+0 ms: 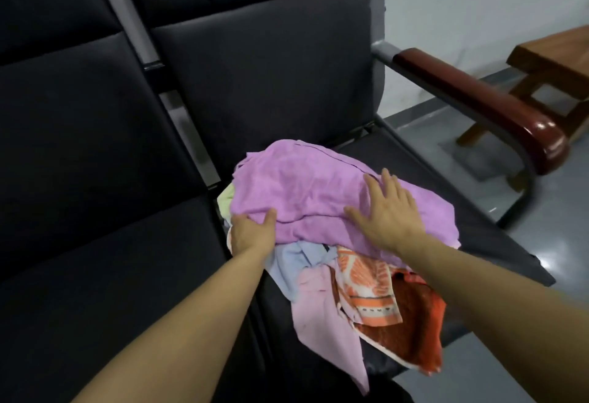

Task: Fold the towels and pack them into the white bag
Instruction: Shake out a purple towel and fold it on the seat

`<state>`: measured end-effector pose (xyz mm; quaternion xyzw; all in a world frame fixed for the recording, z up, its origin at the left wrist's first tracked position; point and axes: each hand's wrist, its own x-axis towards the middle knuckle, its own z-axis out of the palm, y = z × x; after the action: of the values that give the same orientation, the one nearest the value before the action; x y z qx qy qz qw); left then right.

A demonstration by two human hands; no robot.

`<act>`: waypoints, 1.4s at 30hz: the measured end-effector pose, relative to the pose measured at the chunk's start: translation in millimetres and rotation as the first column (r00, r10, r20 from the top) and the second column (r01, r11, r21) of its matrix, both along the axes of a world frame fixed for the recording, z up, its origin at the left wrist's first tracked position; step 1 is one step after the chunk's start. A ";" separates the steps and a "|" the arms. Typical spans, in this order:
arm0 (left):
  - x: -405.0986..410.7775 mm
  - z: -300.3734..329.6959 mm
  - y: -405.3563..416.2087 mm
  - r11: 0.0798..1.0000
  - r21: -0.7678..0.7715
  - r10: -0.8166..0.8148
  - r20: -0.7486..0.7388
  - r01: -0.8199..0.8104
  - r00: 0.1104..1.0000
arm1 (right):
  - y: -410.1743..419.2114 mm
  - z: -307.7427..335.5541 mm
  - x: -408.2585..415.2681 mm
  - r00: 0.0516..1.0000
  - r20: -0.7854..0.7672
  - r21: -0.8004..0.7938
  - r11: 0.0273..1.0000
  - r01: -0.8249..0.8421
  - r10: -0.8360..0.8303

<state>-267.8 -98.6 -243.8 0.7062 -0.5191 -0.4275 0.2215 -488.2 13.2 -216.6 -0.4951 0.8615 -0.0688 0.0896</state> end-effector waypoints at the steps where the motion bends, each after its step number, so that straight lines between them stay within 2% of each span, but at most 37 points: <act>1: -3.7 0.0 -4.6 0.997 0.016 0.077 -0.026 -0.077 0.997 | -7.5 0.7 -11.4 0.999 0.015 0.012 0.999 0.031 -0.031; 4: -6.5 -3.7 -17.3 0.993 0.044 0.109 -0.103 -0.105 0.989 | -23.5 0.8 -38.0 0.985 0.109 0.102 0.987 0.126 -0.137; 6: -2.2 -2.0 -17.4 0.997 0.028 0.081 -0.124 -0.078 0.989 | -25.4 -0.4 -46.3 0.989 0.096 0.113 0.989 0.099 -0.110; 8: 9.0 2.9 -19.6 0.996 -0.012 0.083 -0.120 -0.085 0.989 | -22.9 1.2 -48.0 0.991 0.108 0.030 0.996 0.082 -0.084; 11: 32.6 22.0 -20.8 0.986 -0.013 0.158 -0.213 -0.165 0.964 | -16.9 14.0 -34.9 0.981 0.174 -0.141 0.984 0.108 -0.082; 13: 54.3 35.8 -21.0 0.984 -0.092 0.141 -0.132 -0.154 0.981 | -16.0 25.4 -19.1 0.984 0.172 -0.236 0.968 0.082 -0.042; 15: 77.5 49.4 -20.2 0.980 -0.129 0.138 -0.121 -0.154 0.983 | -17.1 38.3 -0.9 0.986 0.166 -0.282 0.958 0.042 0.006; 19: 131.8 83.0 -8.9 0.977 -0.161 0.121 -0.123 -0.140 0.985 | -23.7 70.0 39.7 0.972 0.221 -0.336 0.942 0.006 0.073; 22: 194.0 104.0 3.8 0.975 -0.164 0.144 -0.040 -0.149 0.989 | -27.6 95.8 78.1 0.945 0.267 -0.341 0.936 -0.089 0.187; 24: 245.8 113.0 12.9 0.992 -0.070 0.121 0.202 -0.108 0.972 | -28.4 113.1 112.0 0.899 0.297 -0.326 0.919 -0.220 0.321; 25: 271.4 117.9 19.6 0.997 0.049 0.041 0.359 -0.062 0.933 | -28.9 118.9 130.3 0.863 0.323 -0.309 0.905 -0.291 0.388; 26: 293.3 122.8 28.6 0.974 0.228 -0.121 0.483 0.009 0.867 | -28.4 123.1 148.9 0.826 0.351 -0.274 0.892 -0.360 0.442; 27: 310.6 130.2 41.8 0.894 0.444 -0.313 0.524 0.060 0.792 | -28.0 124.8 167.4 0.793 0.370 -0.223 0.875 -0.430 0.484; 28: 324.5 135.3 54.5 0.786 0.613 -0.467 0.501 0.081 0.729 | -26.9 125.0 185.2 0.766 0.379 -0.164 0.853 -0.495 0.518; 29: 334.9 140.0 64.8 0.707 0.702 -0.553 0.472 0.086 0.687 | -26.0 123.5 201.2 0.741 0.392 -0.113 0.828 -0.550 0.546; 30: 341.5 141.0 70.4 0.698 0.709 -0.579 0.470 0.107 0.666 | -23.7 122.1 214.3 0.711 0.416 -0.081 0.801 -0.593 0.568; 32: 345.2 136.9 70.6 0.826 0.536 -0.492 0.533 0.175 0.689 | -19.1 119.1 232.2 0.642 0.462 -0.071 0.748 -0.660 0.611; 34: 333.5 132.8 69.5 0.914 0.315 -0.391 0.516 0.255 0.762 | -14.8 119.7 240.5 0.590 0.478 -0.080 0.702 -0.708 0.650; 37: 300.8 120.3 75.2 0.917 0.158 -0.398 0.385 0.366 0.832 | -12.4 122.0 238.3 0.584 0.458 -0.058 0.678 -0.733 0.670; 39: 284.3 106.8 76.9 0.886 0.150 -0.461 0.388 0.440 0.798 | -12.0 123.4 231.4 0.614 0.425 -0.038 0.691 -0.722 0.665; 42: 277.5 84.1 74.9 0.848 0.166 -0.512 0.504 0.503 0.696 | -13.5 121.0 217.7 0.692 0.333 0.019 0.729 -0.684 0.641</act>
<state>9.7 -23.7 -159.7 0.6269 -0.7303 -0.2640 -0.0623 -270.4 -0.4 -95.6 -0.7483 0.6022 -0.0456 0.2743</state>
